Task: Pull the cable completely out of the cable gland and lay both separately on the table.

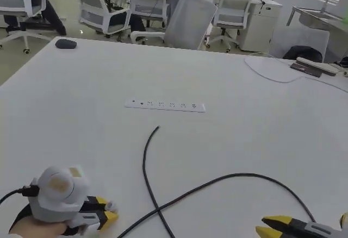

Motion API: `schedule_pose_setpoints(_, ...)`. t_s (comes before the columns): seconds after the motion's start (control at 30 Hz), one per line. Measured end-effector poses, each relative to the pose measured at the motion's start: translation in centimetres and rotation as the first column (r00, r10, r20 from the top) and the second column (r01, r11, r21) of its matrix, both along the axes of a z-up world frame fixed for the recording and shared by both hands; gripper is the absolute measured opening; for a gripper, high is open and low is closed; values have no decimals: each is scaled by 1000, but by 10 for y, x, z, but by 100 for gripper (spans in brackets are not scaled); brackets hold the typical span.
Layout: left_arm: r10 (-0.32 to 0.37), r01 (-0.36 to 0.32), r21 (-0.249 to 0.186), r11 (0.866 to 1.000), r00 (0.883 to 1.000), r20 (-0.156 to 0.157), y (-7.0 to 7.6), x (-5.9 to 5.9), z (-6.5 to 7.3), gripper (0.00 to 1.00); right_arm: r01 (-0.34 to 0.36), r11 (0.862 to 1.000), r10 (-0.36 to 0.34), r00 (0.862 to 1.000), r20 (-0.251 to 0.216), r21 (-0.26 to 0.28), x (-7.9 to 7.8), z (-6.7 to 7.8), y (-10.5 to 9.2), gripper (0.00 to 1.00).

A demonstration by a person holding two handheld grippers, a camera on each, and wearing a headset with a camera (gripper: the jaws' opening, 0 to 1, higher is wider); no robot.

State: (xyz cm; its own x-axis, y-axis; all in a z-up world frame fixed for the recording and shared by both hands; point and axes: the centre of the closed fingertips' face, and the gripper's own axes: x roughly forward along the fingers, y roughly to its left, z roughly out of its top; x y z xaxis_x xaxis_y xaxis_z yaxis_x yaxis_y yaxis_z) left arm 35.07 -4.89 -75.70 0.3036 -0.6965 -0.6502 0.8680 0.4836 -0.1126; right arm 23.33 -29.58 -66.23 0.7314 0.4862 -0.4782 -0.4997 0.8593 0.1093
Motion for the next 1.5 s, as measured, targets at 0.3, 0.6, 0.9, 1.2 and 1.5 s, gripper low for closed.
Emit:
schedule_pose_setpoints(0.3,-20,20,51,999,1000,0,0,-2,-1,17,-2,1000,2,1000,-8,9,-1,-4,2,16)
schedule_pose_setpoints(0.6,31,-31,20,999,999,-10,6,2,11,19,3,1000,-3,1000,-13,14,-4,-7,0,17)
schedule_pose_setpoints(0.9,101,-101,-54,993,995,-11,39,3,61,37,-49,999,48,997,-66,-16,-7,-7,5,40)
schedule_pose_setpoints(1.2,130,-136,-118,984,990,-53,74,-36,118,70,-103,991,84,976,-199,-85,-23,-11,4,67)
schedule_pose_setpoints(1.5,185,-189,-108,976,981,-51,115,-81,149,80,-91,992,65,965,-253,-91,-52,2,-14,77)
